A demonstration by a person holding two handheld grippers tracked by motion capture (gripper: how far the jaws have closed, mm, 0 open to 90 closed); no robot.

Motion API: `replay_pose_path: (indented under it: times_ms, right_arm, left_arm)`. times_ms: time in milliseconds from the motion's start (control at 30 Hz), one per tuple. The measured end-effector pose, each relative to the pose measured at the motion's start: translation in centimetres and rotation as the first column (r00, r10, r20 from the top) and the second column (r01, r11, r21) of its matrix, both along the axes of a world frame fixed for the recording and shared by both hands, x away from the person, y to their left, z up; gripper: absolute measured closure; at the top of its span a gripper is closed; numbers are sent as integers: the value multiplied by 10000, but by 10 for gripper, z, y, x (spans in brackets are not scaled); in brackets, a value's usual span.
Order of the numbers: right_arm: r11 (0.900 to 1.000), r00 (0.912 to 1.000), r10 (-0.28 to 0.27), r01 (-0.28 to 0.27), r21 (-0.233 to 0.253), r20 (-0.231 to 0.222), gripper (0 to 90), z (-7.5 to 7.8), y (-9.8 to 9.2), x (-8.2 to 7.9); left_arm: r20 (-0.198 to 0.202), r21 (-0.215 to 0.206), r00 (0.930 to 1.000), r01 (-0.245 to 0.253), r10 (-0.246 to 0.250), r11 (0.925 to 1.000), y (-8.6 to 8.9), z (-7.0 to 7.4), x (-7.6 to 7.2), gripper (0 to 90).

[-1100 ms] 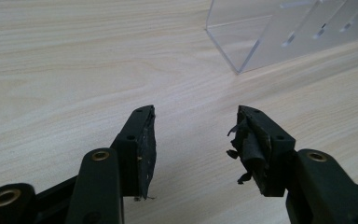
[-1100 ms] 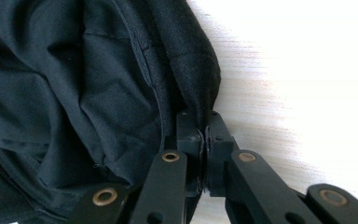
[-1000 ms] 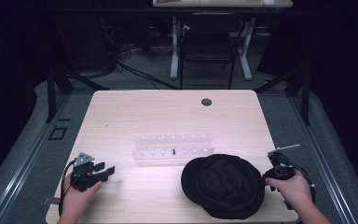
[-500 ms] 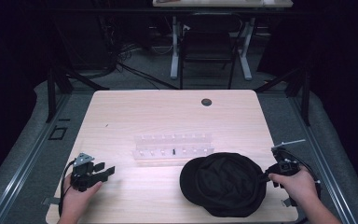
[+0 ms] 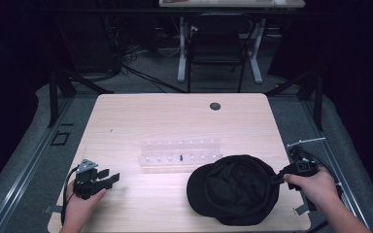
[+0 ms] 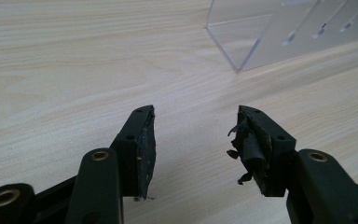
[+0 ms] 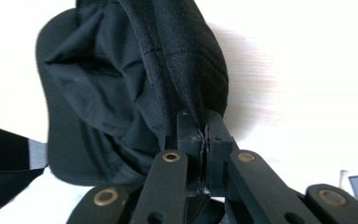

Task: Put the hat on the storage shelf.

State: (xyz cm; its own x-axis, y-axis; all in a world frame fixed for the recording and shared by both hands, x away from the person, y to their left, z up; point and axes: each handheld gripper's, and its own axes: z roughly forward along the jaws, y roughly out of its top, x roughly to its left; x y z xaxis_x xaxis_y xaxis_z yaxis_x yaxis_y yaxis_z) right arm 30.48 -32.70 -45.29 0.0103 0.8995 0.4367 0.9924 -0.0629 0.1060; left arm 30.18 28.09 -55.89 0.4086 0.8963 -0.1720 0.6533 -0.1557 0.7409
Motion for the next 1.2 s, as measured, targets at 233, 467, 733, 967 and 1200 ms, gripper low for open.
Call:
replay_pose_path:
  times_ms: [233,467,733,967,1200]
  right_arm:
    - [9988,9999,149,-150,460,40,878,15,3,-2]
    - [9922,9999,88,-102,1241,118,879,32,6,-3]
    - [9731,9991,235,-308,2284,346,879,53,12,-2]
    - [9521,9986,262,-387,3032,451,879,63,18,-3]
    - [9384,9964,451,-668,3391,715,879,74,23,-5]
  left_arm:
    - [-6,-8,10000,9,-9,10000,0,0,0,476]
    - [11,-15,10000,-8,8,10000,0,0,0,476]
    - [52,-24,10000,-59,59,10000,0,0,0,475]
    - [44,-53,10000,-69,69,10000,0,-1,0,475]
    - [49,-50,10000,-71,72,10000,0,0,0,475]
